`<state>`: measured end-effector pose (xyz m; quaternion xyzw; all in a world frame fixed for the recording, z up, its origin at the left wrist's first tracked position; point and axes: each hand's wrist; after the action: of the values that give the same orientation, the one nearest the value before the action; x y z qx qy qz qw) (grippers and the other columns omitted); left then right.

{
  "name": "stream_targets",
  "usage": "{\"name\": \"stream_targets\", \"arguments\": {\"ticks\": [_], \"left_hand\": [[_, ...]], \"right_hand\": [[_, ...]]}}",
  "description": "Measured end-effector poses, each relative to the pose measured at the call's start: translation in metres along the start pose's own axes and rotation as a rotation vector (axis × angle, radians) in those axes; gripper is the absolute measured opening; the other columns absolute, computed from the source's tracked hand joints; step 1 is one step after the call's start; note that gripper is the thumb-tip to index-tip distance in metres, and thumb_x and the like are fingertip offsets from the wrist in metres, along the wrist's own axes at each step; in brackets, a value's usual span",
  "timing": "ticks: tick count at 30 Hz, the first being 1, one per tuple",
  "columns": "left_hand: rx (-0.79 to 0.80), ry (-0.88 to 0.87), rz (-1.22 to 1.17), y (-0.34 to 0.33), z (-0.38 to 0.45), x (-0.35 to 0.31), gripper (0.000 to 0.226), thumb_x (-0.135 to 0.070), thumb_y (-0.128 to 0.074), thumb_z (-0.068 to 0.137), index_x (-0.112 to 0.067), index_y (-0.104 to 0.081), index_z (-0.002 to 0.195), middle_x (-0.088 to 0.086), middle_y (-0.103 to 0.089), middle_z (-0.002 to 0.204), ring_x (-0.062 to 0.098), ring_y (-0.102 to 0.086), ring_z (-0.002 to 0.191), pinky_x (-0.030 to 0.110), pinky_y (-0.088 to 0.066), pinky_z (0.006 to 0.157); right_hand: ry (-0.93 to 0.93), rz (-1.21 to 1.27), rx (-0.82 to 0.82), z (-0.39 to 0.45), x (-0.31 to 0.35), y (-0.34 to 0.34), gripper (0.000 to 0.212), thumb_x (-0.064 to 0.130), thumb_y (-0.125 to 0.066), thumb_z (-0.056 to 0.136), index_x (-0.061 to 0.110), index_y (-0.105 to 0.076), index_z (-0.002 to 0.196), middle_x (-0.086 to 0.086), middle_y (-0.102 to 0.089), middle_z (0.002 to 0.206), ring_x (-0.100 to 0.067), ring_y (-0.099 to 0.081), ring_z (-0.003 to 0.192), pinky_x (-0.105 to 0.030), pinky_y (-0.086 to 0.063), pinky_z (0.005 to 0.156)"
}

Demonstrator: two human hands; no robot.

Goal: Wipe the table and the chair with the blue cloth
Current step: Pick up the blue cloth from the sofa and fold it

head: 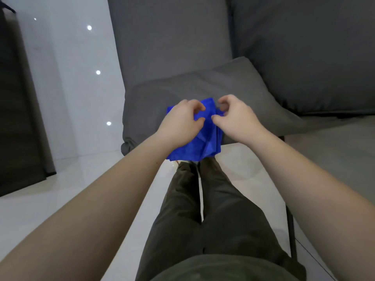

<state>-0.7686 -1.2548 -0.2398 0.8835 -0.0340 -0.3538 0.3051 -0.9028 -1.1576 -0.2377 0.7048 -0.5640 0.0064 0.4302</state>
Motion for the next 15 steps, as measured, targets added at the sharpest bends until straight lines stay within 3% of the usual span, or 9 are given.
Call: {"name": "stream_targets", "arguments": {"ticks": [3,6,8,11,15], "left_hand": [[-0.021,-0.050,0.086,-0.004,0.034,0.008,0.050,-0.018,-0.062,0.088,-0.019,-0.049,0.136,0.001,-0.048,0.139,0.021,-0.043,0.130,0.037,-0.039,0.107],[0.107,-0.067,0.141,-0.003,0.055,0.013,0.071,-0.016,-0.064,0.085,-0.017,-0.032,0.148,0.003,-0.042,0.149,0.022,-0.034,0.139,0.041,-0.034,0.111],[0.129,-0.079,0.219,-0.002,0.059,0.016,0.072,-0.015,-0.063,0.085,-0.019,-0.030,0.149,0.003,-0.054,0.135,0.024,-0.045,0.128,0.042,-0.040,0.104],[0.061,-0.135,0.350,0.004,0.050,0.023,0.057,-0.011,-0.053,0.086,-0.023,-0.042,0.141,-0.002,-0.064,0.108,0.026,-0.055,0.107,0.038,-0.043,0.088],[0.246,-0.099,0.520,0.023,0.032,0.031,0.043,-0.008,-0.047,0.087,-0.032,-0.060,0.121,-0.002,-0.055,0.108,0.023,-0.054,0.097,0.032,-0.038,0.076]], "right_hand": [[-0.060,-0.032,0.006,0.027,-0.009,-0.011,0.064,0.040,-0.064,0.080,0.018,-0.045,0.137,-0.001,-0.057,0.130,-0.021,-0.054,0.119,-0.037,-0.047,0.095],[-0.115,-0.075,0.005,0.040,-0.012,-0.023,0.058,0.042,-0.064,0.080,0.021,-0.050,0.132,0.002,-0.062,0.122,-0.022,-0.056,0.116,-0.037,-0.048,0.091],[-0.107,-0.114,-0.030,0.039,-0.011,-0.028,0.042,0.036,-0.061,0.081,0.025,-0.058,0.121,0.004,-0.066,0.112,-0.023,-0.058,0.110,-0.036,-0.049,0.085],[-0.030,-0.184,-0.062,0.032,-0.006,-0.033,0.027,0.028,-0.057,0.082,0.024,-0.065,0.107,0.003,-0.068,0.103,-0.025,-0.059,0.101,-0.035,-0.049,0.081],[0.071,-0.224,0.108,0.013,0.002,-0.047,0.023,0.023,-0.059,0.081,0.028,-0.066,0.103,0.009,-0.066,0.101,-0.019,-0.058,0.100,-0.029,-0.045,0.077]]}}
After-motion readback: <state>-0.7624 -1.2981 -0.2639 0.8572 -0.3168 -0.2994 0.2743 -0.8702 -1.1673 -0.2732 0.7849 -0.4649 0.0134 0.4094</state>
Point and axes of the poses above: each hand's wrist, its own z-axis towards the middle knuckle, its own y-axis out of the back of the hand, x = y × z
